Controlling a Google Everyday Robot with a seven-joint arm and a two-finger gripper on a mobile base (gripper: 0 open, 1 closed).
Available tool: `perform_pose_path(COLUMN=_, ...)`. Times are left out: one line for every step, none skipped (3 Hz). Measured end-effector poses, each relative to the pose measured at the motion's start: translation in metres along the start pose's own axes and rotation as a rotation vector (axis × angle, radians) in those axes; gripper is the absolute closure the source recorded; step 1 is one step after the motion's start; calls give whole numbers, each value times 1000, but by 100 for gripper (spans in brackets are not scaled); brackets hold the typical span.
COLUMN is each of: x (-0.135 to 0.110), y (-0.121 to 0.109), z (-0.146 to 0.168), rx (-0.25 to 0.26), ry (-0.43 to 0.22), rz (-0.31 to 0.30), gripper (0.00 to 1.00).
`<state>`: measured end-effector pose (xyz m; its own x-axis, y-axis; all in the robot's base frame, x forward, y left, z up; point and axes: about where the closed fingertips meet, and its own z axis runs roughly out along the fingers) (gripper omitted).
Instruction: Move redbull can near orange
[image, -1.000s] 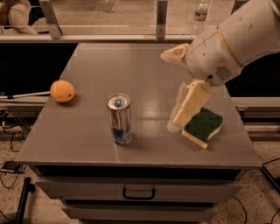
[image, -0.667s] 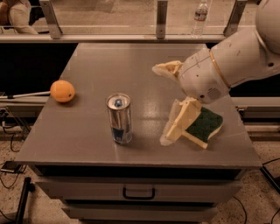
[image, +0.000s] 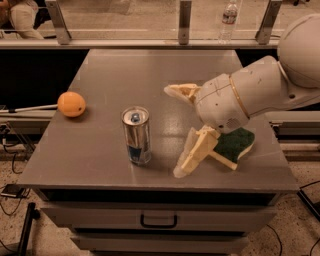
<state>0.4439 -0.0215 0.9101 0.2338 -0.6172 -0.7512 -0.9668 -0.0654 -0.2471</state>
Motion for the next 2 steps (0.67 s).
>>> perform_pose_path(x=-7, y=-5, z=3, rx=27, ry=-68, rz=16, gripper=0)
perform_pose_path(x=-27, y=-11, z=20, rx=39, ry=-198, rz=55, gripper=0)
